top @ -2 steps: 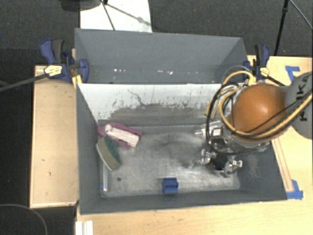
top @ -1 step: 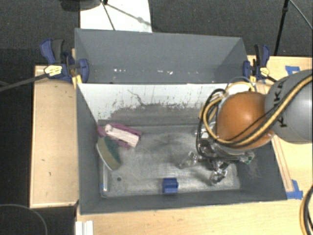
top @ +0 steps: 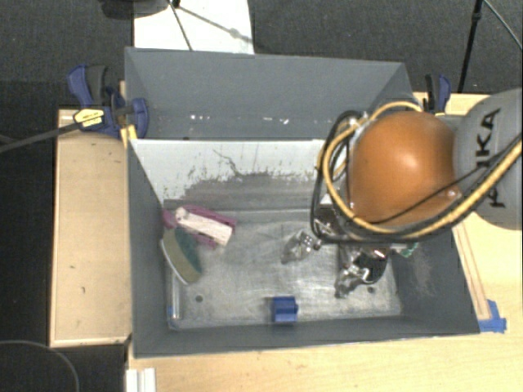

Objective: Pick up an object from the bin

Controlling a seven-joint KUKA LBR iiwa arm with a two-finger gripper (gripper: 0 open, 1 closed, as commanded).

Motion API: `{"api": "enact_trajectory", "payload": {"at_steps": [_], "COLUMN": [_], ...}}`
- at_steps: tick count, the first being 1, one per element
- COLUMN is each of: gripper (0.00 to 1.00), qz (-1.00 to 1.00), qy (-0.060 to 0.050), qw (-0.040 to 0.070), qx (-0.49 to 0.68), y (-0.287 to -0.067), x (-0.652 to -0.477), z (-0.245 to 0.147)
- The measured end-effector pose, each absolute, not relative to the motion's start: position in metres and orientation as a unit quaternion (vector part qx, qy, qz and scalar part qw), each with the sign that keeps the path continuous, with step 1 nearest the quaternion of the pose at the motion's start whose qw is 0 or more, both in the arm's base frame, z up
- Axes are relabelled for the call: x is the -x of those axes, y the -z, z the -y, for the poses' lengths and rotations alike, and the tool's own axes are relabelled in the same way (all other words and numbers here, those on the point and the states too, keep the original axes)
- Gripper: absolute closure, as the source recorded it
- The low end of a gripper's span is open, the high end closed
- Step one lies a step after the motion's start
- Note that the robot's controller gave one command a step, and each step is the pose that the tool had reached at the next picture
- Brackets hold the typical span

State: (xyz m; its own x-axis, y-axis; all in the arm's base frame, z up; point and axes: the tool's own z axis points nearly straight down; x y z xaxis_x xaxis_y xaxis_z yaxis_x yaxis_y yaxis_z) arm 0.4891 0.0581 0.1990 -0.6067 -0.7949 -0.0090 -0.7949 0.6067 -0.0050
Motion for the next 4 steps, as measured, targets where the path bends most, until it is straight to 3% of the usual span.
{"api": "enact_trajectory", "payload": {"at_steps": [1,2,3,4], "gripper": [0.0,0.0,1.0,1.0], "qz": [-0.77,-0.693,-0.694,-0.615], "qy": [-0.002,-0.001,0.001,0.002], "qw": [0.0,0.002,0.004,0.003], "qx": [0.638,0.721,0.72,0.789], "y": [-0.13,-0.071,-0.074,-0.237], "x": [-0.478,-0.479,-0.481,-0.485], "z": [-0.111,-0.1,-0.101,-0.113]}}
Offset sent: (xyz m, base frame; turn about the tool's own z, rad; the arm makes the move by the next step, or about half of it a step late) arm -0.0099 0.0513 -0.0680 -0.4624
